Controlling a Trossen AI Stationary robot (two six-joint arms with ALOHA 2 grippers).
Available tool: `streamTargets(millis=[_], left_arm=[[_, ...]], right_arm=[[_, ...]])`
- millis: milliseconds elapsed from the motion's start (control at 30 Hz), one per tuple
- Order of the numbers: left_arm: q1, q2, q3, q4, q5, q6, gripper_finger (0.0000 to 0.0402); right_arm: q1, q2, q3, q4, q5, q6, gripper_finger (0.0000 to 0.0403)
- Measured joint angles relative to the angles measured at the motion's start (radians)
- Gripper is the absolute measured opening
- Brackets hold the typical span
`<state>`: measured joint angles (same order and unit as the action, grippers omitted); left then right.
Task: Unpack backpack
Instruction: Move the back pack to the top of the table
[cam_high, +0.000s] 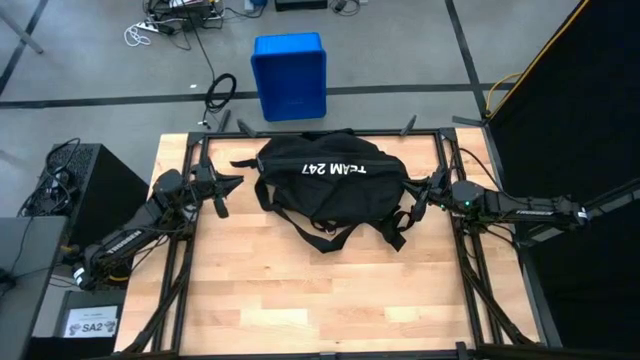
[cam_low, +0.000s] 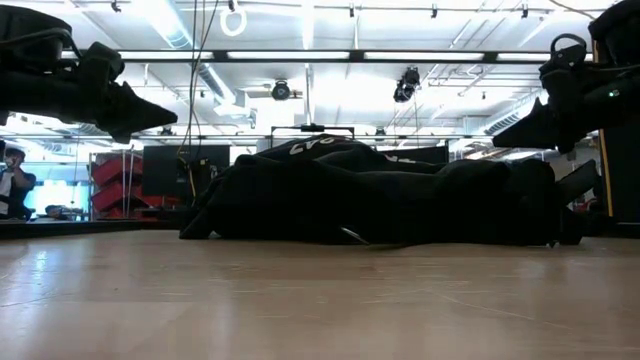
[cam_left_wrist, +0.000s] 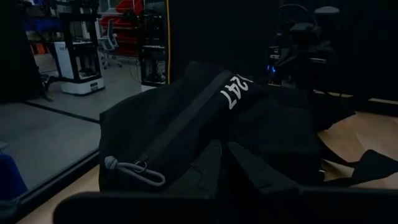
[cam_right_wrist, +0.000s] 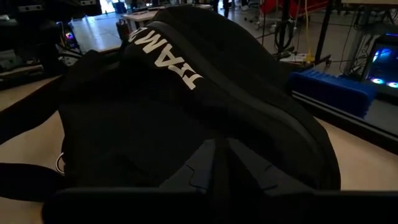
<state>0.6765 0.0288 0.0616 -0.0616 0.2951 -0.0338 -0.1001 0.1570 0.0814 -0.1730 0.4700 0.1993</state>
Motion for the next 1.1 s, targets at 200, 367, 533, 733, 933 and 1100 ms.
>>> streamTargets(millis=[200, 367, 533, 733, 933, 1100], left_arm=[[0.0, 0.0, 0.0, 0.0, 0.0, 0.0, 0.0], [0.0, 0.0, 0.0, 0.0, 0.0, 0.0, 0.0], [0.0, 0.0, 0.001, 0.0, 0.0, 0.0, 0.0], [0.0, 0.0, 0.002, 0.0, 0.0, 0.0, 0.0], [0.0, 0.0, 0.002, 0.0, 0.0, 0.0, 0.0], [0.0, 0.0, 0.002, 0.0, 0.0, 0.0, 0.0]], right_arm=[[0.0, 0.0, 0.0, 0.0, 0.0, 0.0, 0.0017], [0.0, 0.0, 0.0, 0.0, -0.001, 0.0, 0.0011], [0.0, 0.0, 0.0, 0.0, -0.001, 0.0, 0.0006], [0.0, 0.0, 0.0, 0.0, -0.001, 0.0, 0.0004], [0.0, 0.0, 0.0, 0.0, -0.001, 0.0, 0.0011], [0.0, 0.0, 0.0, 0.0, -0.001, 0.0, 0.0018]])
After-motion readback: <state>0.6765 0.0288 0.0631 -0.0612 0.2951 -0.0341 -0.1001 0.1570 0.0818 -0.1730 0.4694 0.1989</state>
